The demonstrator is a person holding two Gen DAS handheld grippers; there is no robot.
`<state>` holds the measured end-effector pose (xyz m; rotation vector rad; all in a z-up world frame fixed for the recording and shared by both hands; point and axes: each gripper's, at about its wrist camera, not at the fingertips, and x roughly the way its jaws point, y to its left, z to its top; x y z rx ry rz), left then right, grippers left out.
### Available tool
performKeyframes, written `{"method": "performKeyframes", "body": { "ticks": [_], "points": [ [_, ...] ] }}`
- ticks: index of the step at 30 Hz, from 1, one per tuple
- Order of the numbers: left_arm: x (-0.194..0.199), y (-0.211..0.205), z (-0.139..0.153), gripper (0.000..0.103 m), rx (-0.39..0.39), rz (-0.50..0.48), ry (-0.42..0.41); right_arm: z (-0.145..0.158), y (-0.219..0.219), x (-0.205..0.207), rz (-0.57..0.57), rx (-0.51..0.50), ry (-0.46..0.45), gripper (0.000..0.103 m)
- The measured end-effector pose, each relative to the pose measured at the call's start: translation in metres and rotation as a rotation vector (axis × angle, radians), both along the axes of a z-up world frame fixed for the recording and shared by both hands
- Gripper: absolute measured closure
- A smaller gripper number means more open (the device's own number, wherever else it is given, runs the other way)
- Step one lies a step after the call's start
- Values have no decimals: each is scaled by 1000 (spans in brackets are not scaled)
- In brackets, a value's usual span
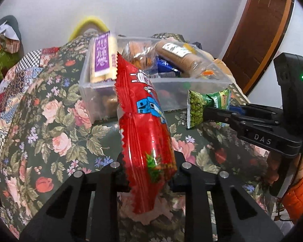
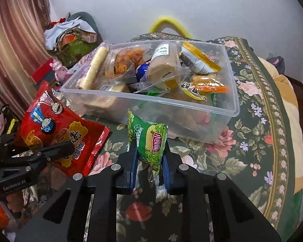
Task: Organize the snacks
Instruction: 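Drop the red bag and green snack into the box, opening both tools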
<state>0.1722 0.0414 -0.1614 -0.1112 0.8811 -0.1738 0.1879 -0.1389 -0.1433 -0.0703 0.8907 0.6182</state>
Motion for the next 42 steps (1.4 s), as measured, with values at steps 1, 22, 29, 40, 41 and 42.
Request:
{"method": "performKeyframes", "body": {
  "ticks": [1, 22, 29, 40, 41, 42],
  "points": [
    [-3, -1, 4, 79, 0, -2, -10, 1, 0, -1, 0, 2, -4, 84],
    [32, -13, 83, 79, 59, 23, -221, 57, -38, 11, -90, 66, -152, 84],
    [74, -13, 79, 79, 25, 41, -214, 55, -40, 36, -121, 53, -155, 84],
    [133, -21, 49, 79, 8, 43, -126, 42, -35, 66, -130, 30, -137, 83],
    [136, -20, 45, 79, 11, 46, -115, 41, -34, 68, -128, 28, -136, 83],
    [137, -21, 41, 79, 15, 47, -104, 40, -33, 71, -125, 26, -134, 83]
  ]
}}
